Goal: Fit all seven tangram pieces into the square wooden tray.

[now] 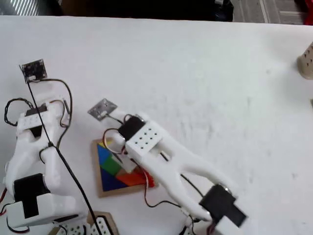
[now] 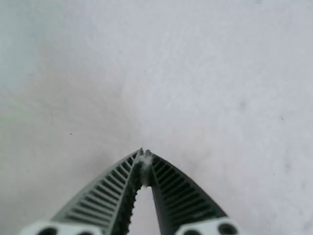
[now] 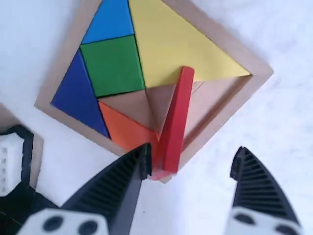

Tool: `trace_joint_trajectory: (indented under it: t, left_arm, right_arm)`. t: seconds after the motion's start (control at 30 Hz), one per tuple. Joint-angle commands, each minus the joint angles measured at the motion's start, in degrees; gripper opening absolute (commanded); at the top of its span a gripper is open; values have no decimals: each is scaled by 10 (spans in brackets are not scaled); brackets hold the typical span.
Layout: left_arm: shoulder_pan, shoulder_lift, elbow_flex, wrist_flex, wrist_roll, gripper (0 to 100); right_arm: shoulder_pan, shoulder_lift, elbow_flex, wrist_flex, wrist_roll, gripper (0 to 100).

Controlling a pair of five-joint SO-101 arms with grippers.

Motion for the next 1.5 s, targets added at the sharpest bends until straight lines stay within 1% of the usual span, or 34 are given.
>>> trace_joint_trajectory:
  t: [0.0, 0.07, 0.13, 0.23, 0.3, 0.4, 0.43, 0.5, 0.63, 0.7, 0.8, 0.9, 1.0, 1.1, 1.17, 1.47]
  left_arm:
    - [7, -3, -4, -11, -5, 23]
    - [7, -3, -4, -11, -5, 23]
    - [7, -3, -4, -11, -5, 23]
    - [7, -3, -4, -11, -5, 23]
    - [7, -3, -4, -11, -5, 23]
    - [7, -3, -4, -11, -5, 23]
    - [7, -3, -4, -11, -5, 23]
    - [7, -3, -4, -11, -5, 23]
    - [6, -3, -4, -11, -5, 23]
    - [6, -3, -4, -11, -5, 23]
    - [7, -3, -4, -11, -5, 23]
    - [7, -3, -4, -10, -5, 23]
    - [6, -3, -4, -9, -5, 23]
    - [6, -3, -4, -9, -5, 23]
    - [7, -3, -4, -9, -5, 23]
    - [7, -3, -4, -9, -5, 23]
  right_arm:
    - [-3, -101, -6, 44, 63, 261]
    - [10, -142, 18, 60, 105, 259]
    - [40, -189, 49, 65, 142, 258]
    - [88, -243, 118, 18, 171, 242]
    - [103, -265, 172, -51, 171, 183]
    - [113, -276, 231, -144, 171, 24]
    - [113, -276, 241, -162, 171, 7]
    - [113, -269, 254, -176, 170, 52]
    - [124, -234, 256, -179, 169, 15]
    - [131, -204, 251, -185, 145, 19]
    - [119, -153, 230, -189, 123, 17]
    - [95, -118, 219, -189, 122, 17]
    - [78, -114, 218, -181, 121, 17]
    - [71, -135, 206, -147, 120, 17]
    - [69, -164, 204, -131, 105, 17]
    - [73, -293, 253, -133, 100, 17]
